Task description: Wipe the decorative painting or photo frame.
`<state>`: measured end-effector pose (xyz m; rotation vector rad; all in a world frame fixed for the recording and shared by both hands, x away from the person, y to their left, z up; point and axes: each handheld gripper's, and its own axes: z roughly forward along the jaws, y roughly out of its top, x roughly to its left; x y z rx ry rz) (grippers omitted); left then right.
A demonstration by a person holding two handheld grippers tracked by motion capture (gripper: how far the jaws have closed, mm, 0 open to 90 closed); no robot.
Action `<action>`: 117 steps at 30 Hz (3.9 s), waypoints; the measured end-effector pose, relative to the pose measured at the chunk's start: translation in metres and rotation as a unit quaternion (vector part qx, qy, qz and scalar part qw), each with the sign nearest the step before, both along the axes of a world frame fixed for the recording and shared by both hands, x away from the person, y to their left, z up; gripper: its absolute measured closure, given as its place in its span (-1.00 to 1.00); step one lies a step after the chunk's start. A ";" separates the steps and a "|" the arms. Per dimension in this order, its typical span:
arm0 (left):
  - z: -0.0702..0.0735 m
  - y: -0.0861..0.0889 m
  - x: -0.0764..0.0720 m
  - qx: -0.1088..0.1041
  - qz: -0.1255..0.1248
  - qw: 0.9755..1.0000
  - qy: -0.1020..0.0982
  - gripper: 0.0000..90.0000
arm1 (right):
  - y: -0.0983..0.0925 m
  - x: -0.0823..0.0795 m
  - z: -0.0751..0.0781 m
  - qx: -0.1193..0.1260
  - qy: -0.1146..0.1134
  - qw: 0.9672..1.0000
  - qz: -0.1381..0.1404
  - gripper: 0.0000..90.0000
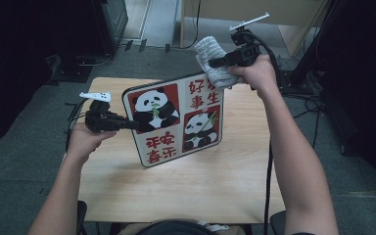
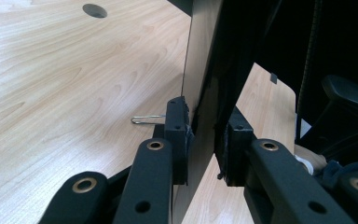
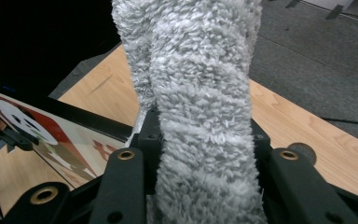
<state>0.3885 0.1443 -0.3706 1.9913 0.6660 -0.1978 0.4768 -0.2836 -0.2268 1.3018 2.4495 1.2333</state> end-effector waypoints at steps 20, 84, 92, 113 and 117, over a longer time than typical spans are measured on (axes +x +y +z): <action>-0.001 0.001 0.000 -0.002 0.003 1.000 0.002 0.71 | -0.031 -0.004 -0.002 -0.019 0.023 0.999 -0.036 0.50; -0.003 0.001 0.001 -0.006 0.005 1.000 0.003 0.71 | -0.055 -0.040 -0.104 -0.037 0.063 0.997 -0.026 0.52; -0.003 0.001 0.001 -0.006 0.004 1.000 0.004 0.71 | -0.056 -0.045 -0.118 -0.034 0.059 0.997 -0.024 0.52; -0.003 0.002 0.000 -0.010 0.008 1.000 0.011 0.70 | -0.060 -0.057 -0.157 -0.022 0.066 0.997 -0.029 0.52; -0.004 0.002 0.001 -0.013 0.008 1.000 0.015 0.69 | -0.060 -0.059 -0.162 -0.023 0.071 0.997 -0.033 0.52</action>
